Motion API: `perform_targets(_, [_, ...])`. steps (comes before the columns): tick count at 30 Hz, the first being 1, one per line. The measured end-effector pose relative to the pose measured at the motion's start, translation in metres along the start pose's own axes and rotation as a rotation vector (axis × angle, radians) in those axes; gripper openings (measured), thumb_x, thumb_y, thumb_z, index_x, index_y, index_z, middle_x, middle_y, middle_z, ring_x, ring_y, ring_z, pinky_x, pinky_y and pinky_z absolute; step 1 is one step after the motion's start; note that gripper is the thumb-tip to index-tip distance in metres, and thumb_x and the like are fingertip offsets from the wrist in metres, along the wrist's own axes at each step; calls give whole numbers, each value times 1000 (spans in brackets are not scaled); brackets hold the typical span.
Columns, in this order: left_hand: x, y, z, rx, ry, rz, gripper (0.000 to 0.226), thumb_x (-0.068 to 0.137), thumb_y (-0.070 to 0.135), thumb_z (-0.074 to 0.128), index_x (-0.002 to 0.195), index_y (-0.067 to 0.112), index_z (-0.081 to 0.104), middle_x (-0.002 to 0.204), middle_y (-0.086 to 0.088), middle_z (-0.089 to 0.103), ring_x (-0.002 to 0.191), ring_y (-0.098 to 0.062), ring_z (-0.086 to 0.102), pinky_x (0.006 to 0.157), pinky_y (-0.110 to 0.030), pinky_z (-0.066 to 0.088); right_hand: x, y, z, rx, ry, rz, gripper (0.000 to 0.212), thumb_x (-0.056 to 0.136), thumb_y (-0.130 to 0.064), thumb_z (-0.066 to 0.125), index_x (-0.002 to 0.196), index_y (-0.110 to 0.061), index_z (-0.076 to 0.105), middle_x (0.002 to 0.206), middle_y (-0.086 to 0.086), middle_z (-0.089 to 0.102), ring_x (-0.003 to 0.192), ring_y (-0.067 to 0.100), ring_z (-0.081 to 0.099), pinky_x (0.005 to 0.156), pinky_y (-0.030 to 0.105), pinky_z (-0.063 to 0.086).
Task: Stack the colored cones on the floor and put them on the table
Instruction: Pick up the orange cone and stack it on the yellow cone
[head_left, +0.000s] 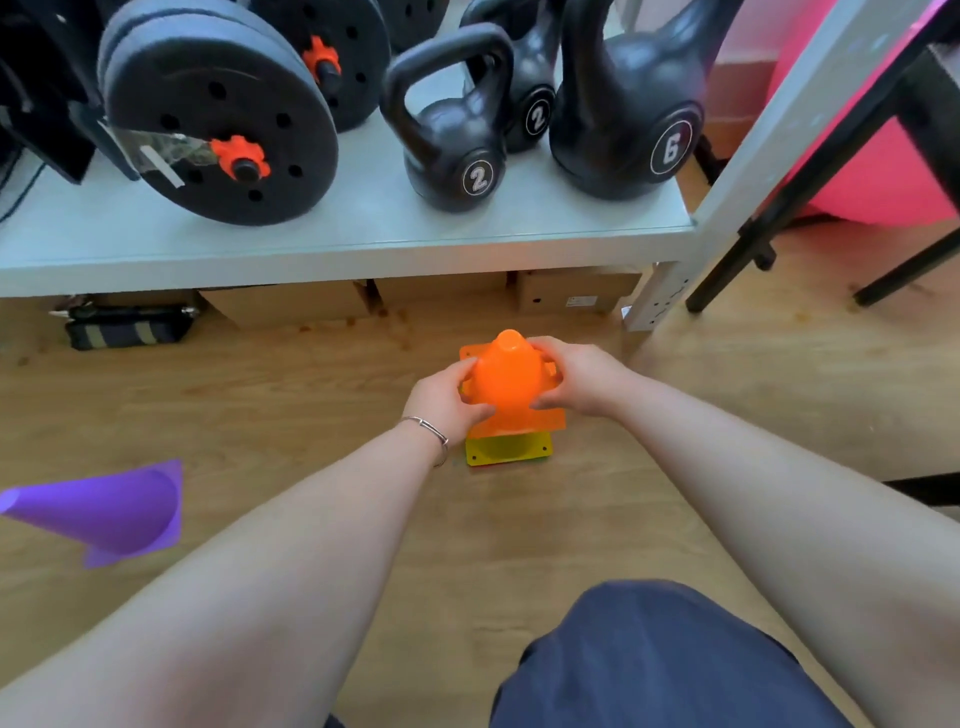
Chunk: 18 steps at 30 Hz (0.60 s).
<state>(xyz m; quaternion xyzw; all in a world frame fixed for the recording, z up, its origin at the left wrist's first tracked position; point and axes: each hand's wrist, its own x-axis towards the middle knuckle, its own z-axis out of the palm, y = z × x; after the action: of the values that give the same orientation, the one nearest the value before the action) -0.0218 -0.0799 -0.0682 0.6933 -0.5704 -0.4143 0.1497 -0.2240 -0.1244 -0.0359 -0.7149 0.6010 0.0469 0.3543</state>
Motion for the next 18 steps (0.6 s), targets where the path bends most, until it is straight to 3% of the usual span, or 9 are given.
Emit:
perform_targets(4, [8, -7, 11, 32, -20, -38, 75, 73, 32, 76, 140, 33, 44, 136, 3, 58, 111, -22, 61, 97, -37, 49, 5, 8, 19, 83, -5, 49, 95, 71, -29, 84, 149, -35, 31, 141, 2, 54, 120, 26, 56, 93, 35, 49])
perform_targets(10, [17, -16, 21, 58, -57, -65, 68, 80, 26, 71, 142, 26, 44, 140, -1, 56, 126, -21, 53, 105, -32, 42, 9, 21, 39, 185, -27, 105, 89, 76, -22, 81, 149, -33, 33, 143, 0, 54, 127, 24, 53, 96, 31, 44])
perform_targets(18, [19, -28, 34, 79, -116, -119, 66, 83, 6, 59, 143, 24, 41, 140, -1, 55, 121, -22, 58, 103, -33, 45, 15, 27, 59, 229, -52, 119, 84, 81, -14, 75, 149, -35, 32, 144, 2, 53, 121, 24, 57, 98, 34, 48])
